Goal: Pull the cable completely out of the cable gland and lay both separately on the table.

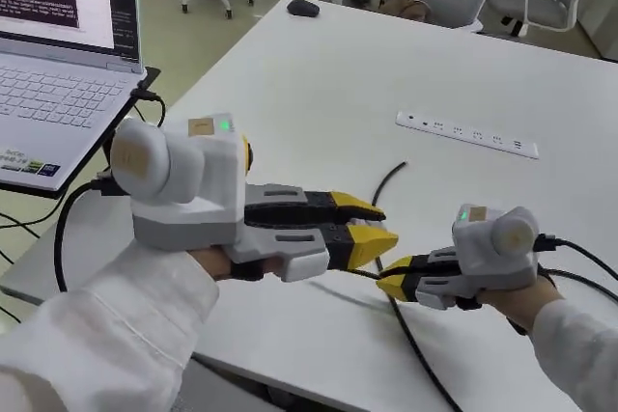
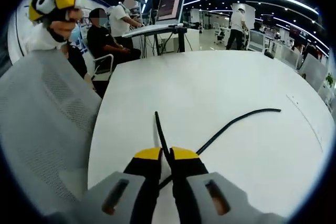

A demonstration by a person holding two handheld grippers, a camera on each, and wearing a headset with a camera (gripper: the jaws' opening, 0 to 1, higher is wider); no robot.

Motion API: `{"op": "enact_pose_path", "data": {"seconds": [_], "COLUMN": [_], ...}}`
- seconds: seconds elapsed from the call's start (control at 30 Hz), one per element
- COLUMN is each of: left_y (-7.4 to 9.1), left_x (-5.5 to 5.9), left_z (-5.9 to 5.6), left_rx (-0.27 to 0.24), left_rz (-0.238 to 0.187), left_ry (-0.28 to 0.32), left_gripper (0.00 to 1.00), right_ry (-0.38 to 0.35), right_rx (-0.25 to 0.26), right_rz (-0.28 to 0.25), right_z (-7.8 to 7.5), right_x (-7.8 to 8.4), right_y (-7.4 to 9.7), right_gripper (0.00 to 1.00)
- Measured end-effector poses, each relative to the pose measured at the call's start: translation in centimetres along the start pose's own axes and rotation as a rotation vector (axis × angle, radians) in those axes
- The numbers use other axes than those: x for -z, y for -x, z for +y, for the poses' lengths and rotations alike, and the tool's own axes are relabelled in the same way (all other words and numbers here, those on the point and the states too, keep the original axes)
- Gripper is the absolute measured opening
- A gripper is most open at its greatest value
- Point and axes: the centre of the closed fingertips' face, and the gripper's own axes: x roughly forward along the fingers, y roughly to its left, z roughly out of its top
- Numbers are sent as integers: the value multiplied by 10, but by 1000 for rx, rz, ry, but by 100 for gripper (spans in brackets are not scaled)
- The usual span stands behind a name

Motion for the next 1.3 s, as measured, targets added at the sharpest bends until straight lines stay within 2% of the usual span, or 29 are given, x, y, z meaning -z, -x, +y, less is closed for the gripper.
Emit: {"op": "enact_pose_path", "data": {"seconds": [0.03,0.1,0.17,0.23,0.37,0.4,0.43,0.47,0.5,0.57,0.63,0.73,0.77,0.87,0.93,0.97,1.0,1.1,1.13,1.2,1.23,1.3], "left_y": [0,-1,0,0,1,1,1,1,3,3,0,-9,-12,-22,-30,-35,-39,-52,-55,-60,-59,-59], "left_x": [1,2,2,1,3,3,5,5,5,0,-7,2,5,20,37,51,59,91,98,114,132,152], "left_z": [0,-1,0,2,5,5,6,8,10,13,20,40,44,63,77,89,96,115,121,128,138,151], "left_rx": [0,2,-1,-7,-24,-27,-29,-29,-23,-12,1,-5,-1,4,2,-19,-21,-35,-48,-42,-65,-99], "left_rz": [4,11,8,3,11,13,19,14,6,-5,-17,46,51,70,100,131,147,202,211,222,272,313], "left_ry": [0,-1,0,5,3,2,5,18,43,34,13,-35,-44,-22,-29,-50,-47,-12,3,40,28,60], "left_gripper": [17,17,17,17,17,17,17,17,17,17,17,17,17,17,17,17,17,17,17,17,17,17], "right_ry": [-4,-29,-23,-42,-44,-51,-73,-112,-113,-55,-42,-29,-21,6,15,-4,-20,-50,-53,-30,-28,-79], "right_rx": [8,24,46,63,57,61,58,33,27,53,52,64,75,113,161,183,198,273,282,328,347,381], "right_rz": [-16,-38,-50,-84,-121,-137,-195,-243,-263,-273,-274,-293,-301,-297,-300,-309,-317,-334,-334,-287,-278,-296], "right_z": [-1,-3,-7,-10,-6,-8,-8,-5,-3,-4,5,16,19,28,29,30,30,31,31,31,30,30], "right_x": [-1,-2,-2,-8,-20,-24,-33,-41,-46,-50,-51,-52,-52,-52,-51,-50,-49,-42,-41,-27,-24,-19], "right_y": [1,1,3,5,17,24,31,40,48,68,88,112,119,138,151,159,164,184,187,201,206,222], "right_gripper": [0,0,0,0,2,3,5,11,17,25,26,25,27,32,33,34,35,36,36,36,36,37]}}
